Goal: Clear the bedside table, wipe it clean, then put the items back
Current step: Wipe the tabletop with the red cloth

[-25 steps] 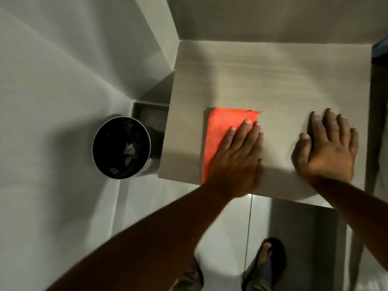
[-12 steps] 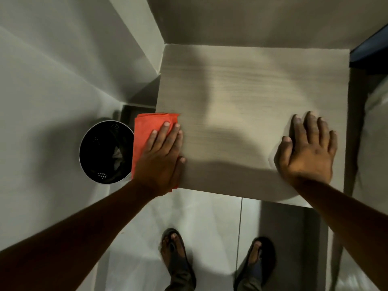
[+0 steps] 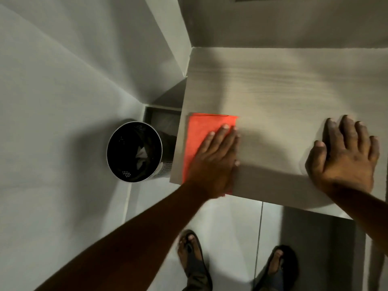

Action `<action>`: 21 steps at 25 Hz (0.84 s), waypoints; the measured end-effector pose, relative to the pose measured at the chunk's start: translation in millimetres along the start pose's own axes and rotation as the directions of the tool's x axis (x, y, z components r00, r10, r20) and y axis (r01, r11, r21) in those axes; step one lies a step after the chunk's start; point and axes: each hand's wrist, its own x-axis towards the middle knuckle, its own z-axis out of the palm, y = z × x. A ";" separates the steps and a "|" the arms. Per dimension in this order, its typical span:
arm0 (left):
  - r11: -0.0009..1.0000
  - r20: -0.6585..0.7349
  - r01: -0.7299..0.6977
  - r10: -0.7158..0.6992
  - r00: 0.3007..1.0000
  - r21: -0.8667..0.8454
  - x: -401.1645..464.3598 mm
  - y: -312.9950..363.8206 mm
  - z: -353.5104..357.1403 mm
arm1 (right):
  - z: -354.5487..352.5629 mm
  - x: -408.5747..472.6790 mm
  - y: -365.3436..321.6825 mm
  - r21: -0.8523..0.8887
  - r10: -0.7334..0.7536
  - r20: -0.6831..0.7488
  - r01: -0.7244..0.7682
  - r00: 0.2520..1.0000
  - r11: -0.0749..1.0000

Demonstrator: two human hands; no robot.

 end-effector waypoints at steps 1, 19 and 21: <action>0.996 -0.013 0.084 -0.084 0.996 0.006 -8.3 -19.4 -0.2 | 1.7 0.7 0.4 -0.008 0.006 -0.008 -0.006 1.000 1.000; 0.993 0.091 0.050 -0.060 0.994 0.107 159.4 -99.2 -29.4 | 2.1 2.4 -1.5 -0.026 0.035 0.002 -0.035 0.999 0.999; 0.992 0.063 0.025 -0.033 0.997 0.121 155.6 -99.7 -27.7 | 1.3 2.1 -0.7 -0.026 0.036 0.015 -0.036 0.999 0.999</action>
